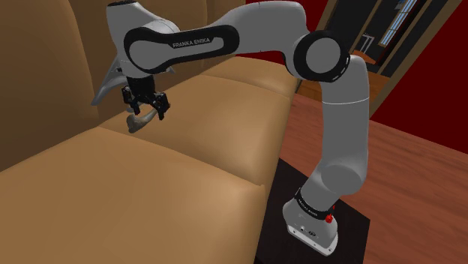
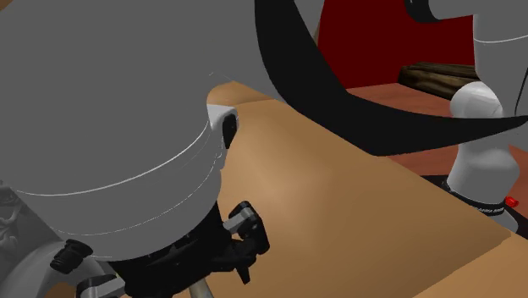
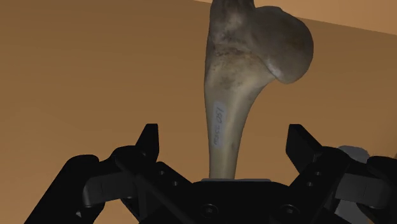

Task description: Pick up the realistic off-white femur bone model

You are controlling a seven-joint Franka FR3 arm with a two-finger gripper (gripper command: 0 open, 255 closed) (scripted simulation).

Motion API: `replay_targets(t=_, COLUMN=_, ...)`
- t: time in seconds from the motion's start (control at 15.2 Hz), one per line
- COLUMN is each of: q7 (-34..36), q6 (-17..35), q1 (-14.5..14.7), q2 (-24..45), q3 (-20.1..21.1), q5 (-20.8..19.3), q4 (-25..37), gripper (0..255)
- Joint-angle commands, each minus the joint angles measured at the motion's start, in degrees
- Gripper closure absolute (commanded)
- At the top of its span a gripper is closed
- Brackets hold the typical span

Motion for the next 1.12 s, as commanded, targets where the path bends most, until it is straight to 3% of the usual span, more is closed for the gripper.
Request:
replay_targets(t=0.0, q7=0.25, q6=1.03, q1=-0.05, q2=0.2, q3=-0.08, q5=-0.17, q4=-0.86, gripper=0)
replay_targets(t=0.07, q7=0.25, q6=1.03, q1=-0.06, q2=0.19, q3=-0.08, q5=-0.16, q4=-0.87, gripper=0)
replay_targets(t=0.13, q7=0.24, q6=1.11, q1=-0.08, q2=0.19, q3=-0.09, q5=-0.17, q4=-0.95, gripper=255)
replay_targets(t=0.73, q7=0.26, q6=1.02, q1=-0.06, q2=0.2, q3=-0.07, q5=-0.17, q4=-0.86, gripper=255)
replay_targets(t=1.06, q7=-0.42, q6=-2.27, q1=0.1, q2=-0.68, q3=0.24, q5=0.41, q4=1.73, gripper=255)
